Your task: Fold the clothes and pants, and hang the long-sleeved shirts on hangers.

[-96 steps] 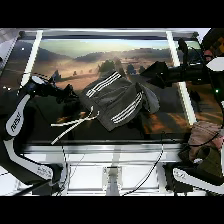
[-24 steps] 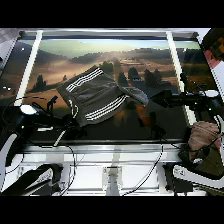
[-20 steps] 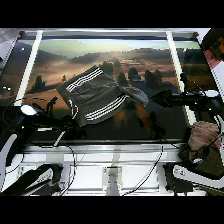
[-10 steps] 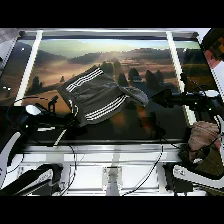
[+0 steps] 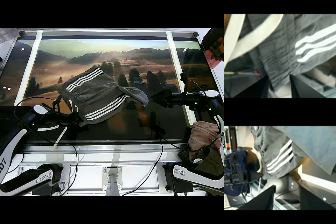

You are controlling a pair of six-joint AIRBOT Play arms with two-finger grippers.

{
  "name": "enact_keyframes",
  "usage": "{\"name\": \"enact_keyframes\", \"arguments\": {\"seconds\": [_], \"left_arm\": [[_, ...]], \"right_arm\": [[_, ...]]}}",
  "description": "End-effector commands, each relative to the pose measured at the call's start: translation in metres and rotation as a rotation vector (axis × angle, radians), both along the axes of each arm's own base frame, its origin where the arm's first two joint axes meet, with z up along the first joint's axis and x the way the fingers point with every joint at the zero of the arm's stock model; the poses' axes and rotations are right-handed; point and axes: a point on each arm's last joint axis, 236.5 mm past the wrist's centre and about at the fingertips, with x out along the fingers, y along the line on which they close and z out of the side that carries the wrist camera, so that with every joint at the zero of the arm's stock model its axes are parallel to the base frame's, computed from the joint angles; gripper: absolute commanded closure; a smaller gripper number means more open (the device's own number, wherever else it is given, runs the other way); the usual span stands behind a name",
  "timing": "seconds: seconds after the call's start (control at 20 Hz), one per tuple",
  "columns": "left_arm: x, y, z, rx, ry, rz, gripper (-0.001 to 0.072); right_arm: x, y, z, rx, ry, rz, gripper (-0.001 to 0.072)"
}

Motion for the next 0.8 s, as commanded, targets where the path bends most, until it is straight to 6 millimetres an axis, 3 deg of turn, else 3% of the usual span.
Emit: {"name": "enact_keyframes", "arguments": {"seconds": [0.0,0.05,0.2,0.35,0.4,0.55,0.75], "left_arm": [[0.023,-0.005,0.008,-0.046,-0.053,0.092,0.0504],[0.025,-0.007,0.01,-0.058,-0.067,0.09,0.0521],[0.027,-0.013,0.016,-0.094,-0.079,0.091,0.0704],[0.027,-0.016,0.025,-0.103,-0.106,0.066,0.0706],[0.026,-0.015,0.031,-0.107,-0.118,0.06,0.0706],[0.019,-0.006,0.049,-0.06,-0.165,0.026,0.0707],[0.012,0.001,0.071,-0.018,-0.215,0.014,0.0707]], "right_arm": [[0.0,0.0,0.0,-0.001,-0.001,0.0,0.0366],[0.001,-0.001,0.0,-0.002,-0.002,-0.003,0.0366],[0.004,-0.003,-0.002,-0.014,-0.008,-0.018,0.0367],[0.007,-0.019,-0.021,-0.122,-0.006,-0.037,0.0337],[0.003,-0.025,-0.03,-0.157,0.028,-0.042,0.0214],[-0.001,-0.029,-0.041,-0.153,0.125,-0.087,0.0203],[0.004,-0.012,-0.058,-0.124,0.171,-0.077,0.0204]]}}
